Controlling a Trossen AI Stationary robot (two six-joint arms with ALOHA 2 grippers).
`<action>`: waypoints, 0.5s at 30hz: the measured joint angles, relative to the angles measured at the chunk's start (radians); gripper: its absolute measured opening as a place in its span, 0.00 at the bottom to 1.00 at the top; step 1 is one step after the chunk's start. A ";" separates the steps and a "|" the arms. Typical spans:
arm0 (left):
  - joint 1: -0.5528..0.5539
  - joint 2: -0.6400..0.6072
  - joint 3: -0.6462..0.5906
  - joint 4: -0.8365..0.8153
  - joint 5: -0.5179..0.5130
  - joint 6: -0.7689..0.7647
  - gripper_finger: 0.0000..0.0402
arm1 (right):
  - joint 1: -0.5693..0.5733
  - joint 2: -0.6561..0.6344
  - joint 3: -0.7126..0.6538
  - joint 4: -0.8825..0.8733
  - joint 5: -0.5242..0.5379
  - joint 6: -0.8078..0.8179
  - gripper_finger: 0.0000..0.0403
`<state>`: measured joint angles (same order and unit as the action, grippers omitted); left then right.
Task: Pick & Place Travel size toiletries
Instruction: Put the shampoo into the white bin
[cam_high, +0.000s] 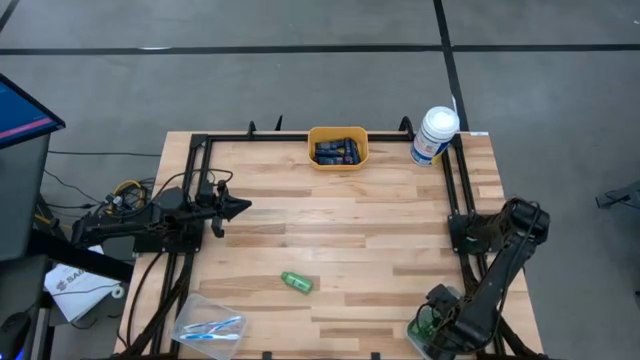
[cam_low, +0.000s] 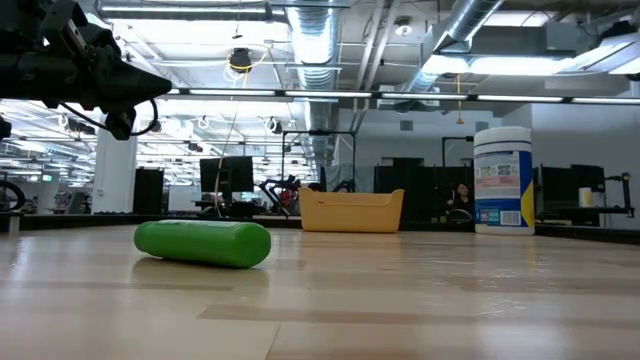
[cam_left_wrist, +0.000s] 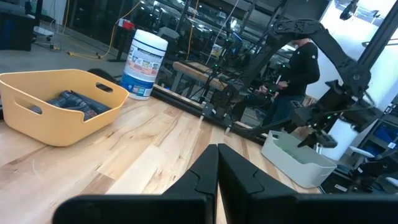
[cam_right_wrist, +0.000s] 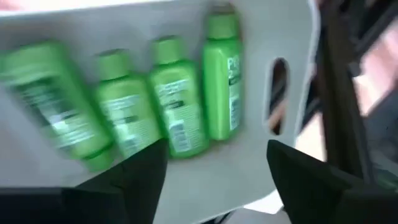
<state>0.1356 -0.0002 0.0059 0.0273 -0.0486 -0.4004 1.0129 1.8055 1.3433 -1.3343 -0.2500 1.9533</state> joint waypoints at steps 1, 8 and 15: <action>0.000 0.000 0.000 0.000 0.000 0.000 0.00 | -0.011 -0.011 0.011 0.004 0.020 -0.001 0.67; 0.000 0.000 0.000 0.000 0.000 0.000 0.00 | -0.213 -0.068 0.112 0.088 0.245 -0.230 0.70; 0.000 0.000 0.000 0.000 0.000 0.000 0.00 | -0.493 -0.041 0.126 0.394 0.250 -0.664 0.70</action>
<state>0.1359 -0.0002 0.0059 0.0269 -0.0483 -0.4004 0.5201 1.7644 1.4694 -0.9399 -0.0004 1.2894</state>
